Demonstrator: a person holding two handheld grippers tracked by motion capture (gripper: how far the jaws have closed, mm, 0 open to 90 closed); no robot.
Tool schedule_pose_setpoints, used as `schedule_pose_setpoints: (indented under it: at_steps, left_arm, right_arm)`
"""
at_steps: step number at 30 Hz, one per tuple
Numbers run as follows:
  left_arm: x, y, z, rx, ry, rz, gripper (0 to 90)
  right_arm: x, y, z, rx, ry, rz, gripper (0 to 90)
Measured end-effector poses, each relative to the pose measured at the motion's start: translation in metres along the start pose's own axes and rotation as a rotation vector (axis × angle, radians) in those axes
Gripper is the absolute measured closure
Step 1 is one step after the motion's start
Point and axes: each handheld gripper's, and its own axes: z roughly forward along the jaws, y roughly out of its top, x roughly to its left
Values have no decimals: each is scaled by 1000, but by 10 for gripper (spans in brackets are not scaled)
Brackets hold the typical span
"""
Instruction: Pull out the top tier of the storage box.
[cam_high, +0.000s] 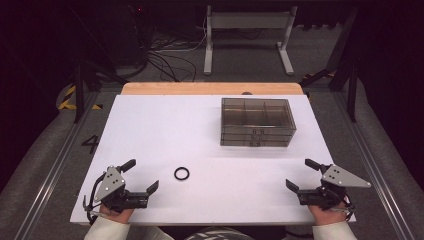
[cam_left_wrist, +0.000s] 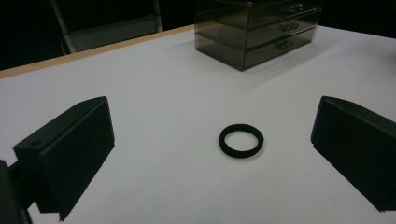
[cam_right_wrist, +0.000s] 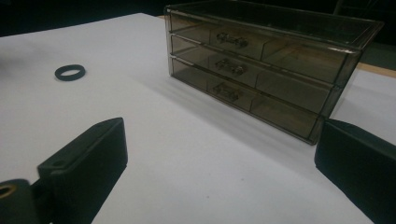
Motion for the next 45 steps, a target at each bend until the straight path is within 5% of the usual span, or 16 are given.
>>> schedule_pose_setpoints:
  at_steps: [15, 25, 32, 45]
  left_arm:
    - [-7, 3, 1, 10, 47, 81, 4]
    - [3, 0, 2, 16, 13, -12, 4]
    - [-3, 1, -1, 20, 42, 54, 4]
    - [-1, 1, 0, 24, 29, 33, 4]
  right_arm:
    - [0, -1, -4, -6, -39, -13, 71]
    - [-1, 1, -5, 28, -34, 2, 163]
    - [0, 3, -2, 22, -33, -16, 167]
    - [0, 6, 2, 53, -22, -13, 167]
